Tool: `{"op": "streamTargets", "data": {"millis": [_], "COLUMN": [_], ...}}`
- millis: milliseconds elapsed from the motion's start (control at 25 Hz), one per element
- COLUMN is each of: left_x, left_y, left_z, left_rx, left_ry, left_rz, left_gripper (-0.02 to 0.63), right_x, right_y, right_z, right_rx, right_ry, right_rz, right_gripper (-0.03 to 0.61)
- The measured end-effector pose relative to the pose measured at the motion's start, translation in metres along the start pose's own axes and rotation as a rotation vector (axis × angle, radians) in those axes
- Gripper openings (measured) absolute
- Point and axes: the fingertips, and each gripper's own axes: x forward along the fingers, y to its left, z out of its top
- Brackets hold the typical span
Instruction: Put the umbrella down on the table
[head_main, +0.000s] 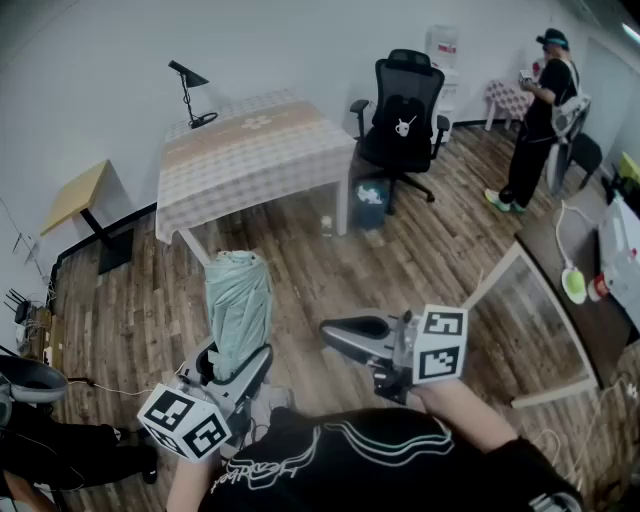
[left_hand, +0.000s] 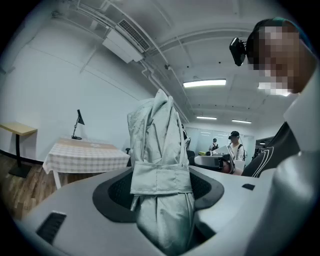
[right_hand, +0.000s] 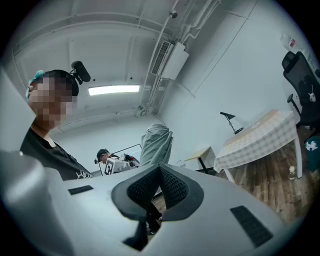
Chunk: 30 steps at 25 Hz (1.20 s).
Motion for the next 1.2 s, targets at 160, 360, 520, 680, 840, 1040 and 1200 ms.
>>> {"op": "streamTargets", "data": {"millis": [160, 360, 520, 680, 840, 1040, 1200], "left_x": [0.002, 0.007, 0.014, 0.019, 0.023, 0.03, 0.038], "left_y": [-0.006, -0.008, -0.006, 0.0, 0.009, 0.022, 0.042], "left_z": [0.0, 0.004, 0.001, -0.003, -0.002, -0.004, -0.003], "left_rx": [-0.003, -0.001, -0.021, -0.027, -0.034, -0.048, -0.051], "left_ry": [0.004, 0.008, 0.016, 0.028, 0.025, 0.022, 0.02], "left_rz": [-0.003, -0.003, -0.011, -0.025, -0.028, -0.032, -0.028], "left_gripper": [0.267, 0.267, 0.267, 0.267, 0.267, 0.267, 0.267], "right_x": [-0.005, -0.008, -0.011, -0.01, -0.004, 0.003, 0.014], "right_y": [-0.001, -0.002, -0.007, -0.014, -0.022, -0.035, -0.052], "right_z": [0.001, 0.005, 0.004, 0.006, 0.005, 0.004, 0.006], "right_rx": [0.0, 0.009, 0.008, 0.032, 0.044, 0.051, 0.057], "right_ry": [0.002, -0.006, -0.013, -0.034, -0.032, -0.016, -0.005], "right_rz": [0.001, 0.006, -0.001, -0.007, -0.014, -0.029, -0.039], "right_gripper": [0.011, 0.011, 0.011, 0.012, 0.012, 0.012, 0.012]}}
